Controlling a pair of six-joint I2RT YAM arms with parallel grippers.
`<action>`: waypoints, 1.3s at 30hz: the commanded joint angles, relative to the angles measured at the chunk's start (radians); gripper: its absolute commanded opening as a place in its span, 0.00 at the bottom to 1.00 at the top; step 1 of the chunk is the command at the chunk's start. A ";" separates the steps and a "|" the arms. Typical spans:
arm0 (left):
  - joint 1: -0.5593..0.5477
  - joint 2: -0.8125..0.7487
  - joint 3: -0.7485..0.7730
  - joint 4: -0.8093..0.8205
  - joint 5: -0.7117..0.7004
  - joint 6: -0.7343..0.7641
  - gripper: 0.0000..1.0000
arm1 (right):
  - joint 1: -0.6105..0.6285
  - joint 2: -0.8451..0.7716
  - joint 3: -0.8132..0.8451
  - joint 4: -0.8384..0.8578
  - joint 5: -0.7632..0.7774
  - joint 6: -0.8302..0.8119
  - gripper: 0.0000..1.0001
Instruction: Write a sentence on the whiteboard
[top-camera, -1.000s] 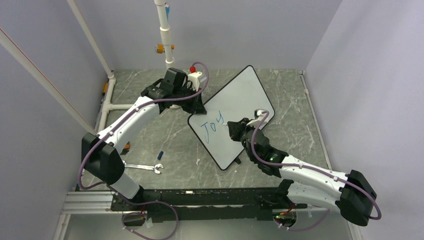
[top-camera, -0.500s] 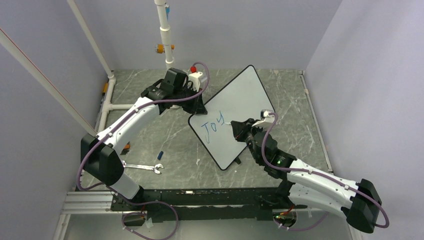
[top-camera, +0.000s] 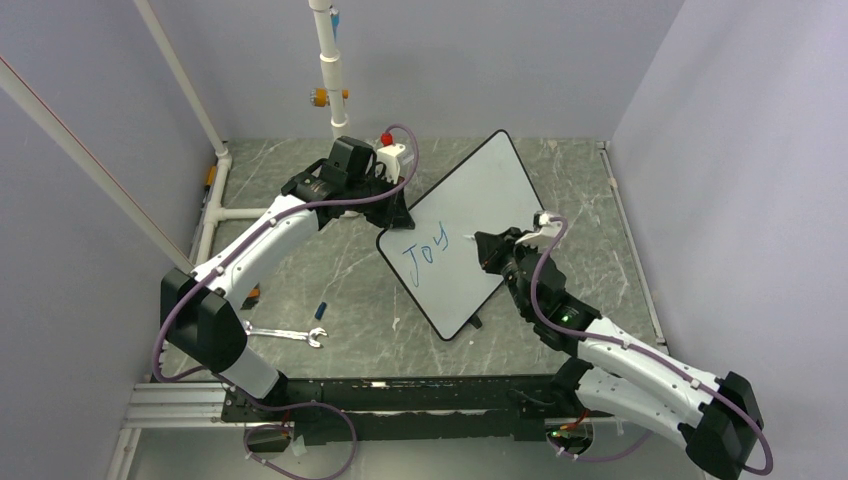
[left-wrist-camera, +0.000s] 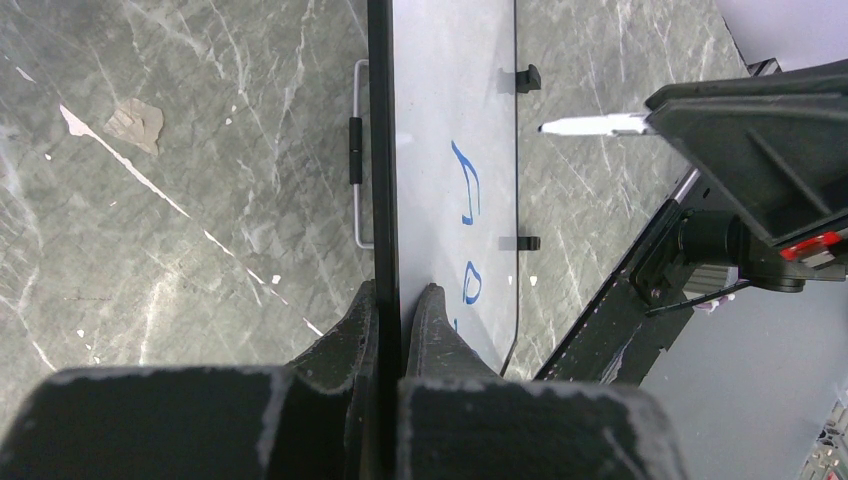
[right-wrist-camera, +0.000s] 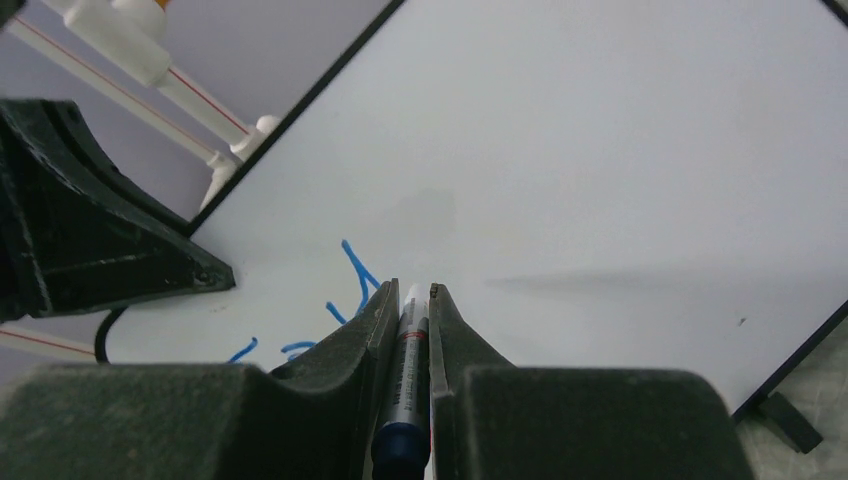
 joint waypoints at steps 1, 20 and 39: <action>0.012 -0.006 -0.026 -0.018 -0.318 0.252 0.00 | -0.036 -0.027 0.074 -0.014 -0.011 -0.047 0.00; 0.004 -0.003 -0.028 -0.013 -0.303 0.249 0.00 | -0.167 0.116 0.139 0.098 -0.230 -0.075 0.00; 0.003 -0.002 -0.028 -0.014 -0.300 0.252 0.00 | -0.170 0.240 0.169 0.192 -0.305 -0.062 0.00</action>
